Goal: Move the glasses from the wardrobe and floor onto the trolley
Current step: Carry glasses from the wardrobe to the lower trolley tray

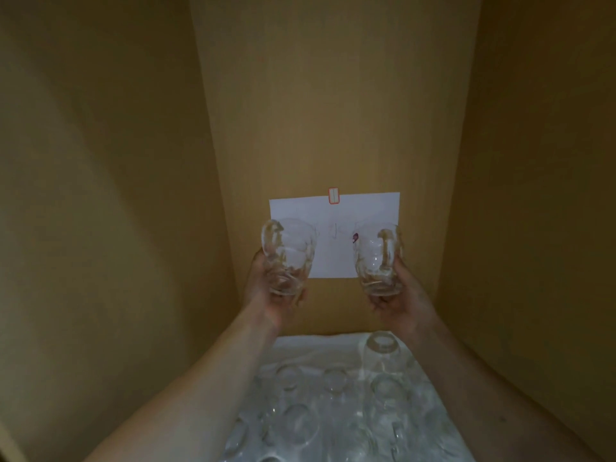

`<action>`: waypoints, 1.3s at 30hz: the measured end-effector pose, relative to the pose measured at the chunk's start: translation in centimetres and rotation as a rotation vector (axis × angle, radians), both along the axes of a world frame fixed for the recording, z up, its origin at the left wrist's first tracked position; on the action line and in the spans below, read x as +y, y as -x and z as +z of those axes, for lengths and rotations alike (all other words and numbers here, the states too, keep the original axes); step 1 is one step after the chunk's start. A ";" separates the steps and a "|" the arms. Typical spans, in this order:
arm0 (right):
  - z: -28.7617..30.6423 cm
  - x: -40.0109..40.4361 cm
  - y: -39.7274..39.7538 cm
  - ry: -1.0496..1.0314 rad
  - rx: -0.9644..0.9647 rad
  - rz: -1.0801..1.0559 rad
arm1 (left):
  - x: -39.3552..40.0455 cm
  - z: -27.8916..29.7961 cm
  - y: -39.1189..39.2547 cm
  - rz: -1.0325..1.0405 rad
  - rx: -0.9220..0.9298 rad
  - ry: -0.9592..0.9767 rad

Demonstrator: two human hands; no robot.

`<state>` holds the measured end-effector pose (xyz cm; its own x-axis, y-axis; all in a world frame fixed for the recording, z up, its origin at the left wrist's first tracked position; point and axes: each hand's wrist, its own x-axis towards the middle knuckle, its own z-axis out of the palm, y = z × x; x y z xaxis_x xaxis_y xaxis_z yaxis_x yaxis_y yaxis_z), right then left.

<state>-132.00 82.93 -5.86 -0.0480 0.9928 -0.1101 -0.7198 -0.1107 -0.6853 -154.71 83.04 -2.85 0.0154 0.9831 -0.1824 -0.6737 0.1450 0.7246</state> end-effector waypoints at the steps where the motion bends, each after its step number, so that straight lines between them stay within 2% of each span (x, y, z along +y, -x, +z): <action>1: -0.1 0.0 0.0 -0.024 0.020 0.052 | 0.0 -0.2 0.0 0.003 -0.017 0.015; 4: -0.2 0.0 0.1 -0.083 0.064 0.161 | -0.5 -0.5 0.0 -0.047 -0.207 0.027; 6: -0.3 0.3 0.3 -0.108 0.043 0.198 | -1.1 -0.8 0.0 -0.097 -0.264 -0.030; 9: -0.1 0.3 0.7 -0.118 -0.071 0.195 | -1.9 -1.1 0.2 -0.111 -0.215 -0.088; 13: -0.4 -0.6 1.2 -0.100 -0.162 0.208 | -2.7 -0.7 0.6 -0.063 -0.079 -0.055; 16: -0.3 -1.6 1.6 -0.088 -0.124 0.194 | -3.6 -0.5 1.1 -0.085 -0.044 -0.060; 21: 0.6 -4.6 2.1 -0.178 -0.100 0.159 | -5.1 0.1 1.7 -0.169 -0.148 -0.093; 29: 1.3 -11.1 2.4 -0.207 -0.150 -0.002 | -8.2 0.0 2.1 -0.251 0.079 -0.127; 34: 1.2 -16.8 1.9 -0.134 -0.214 -0.153 | -10.6 -0.4 1.0 -0.372 0.161 -0.208; 39: -0.2 -23.1 0.7 -0.142 -0.257 -0.275 | -13.5 -1.3 -1.0 -0.573 0.144 -0.326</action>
<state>-132.70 59.85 -6.02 0.2328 0.9710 0.0551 -0.5122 0.1706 -0.8418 -153.73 69.58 -4.11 0.5489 0.8318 0.0826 -0.4490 0.2100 0.8685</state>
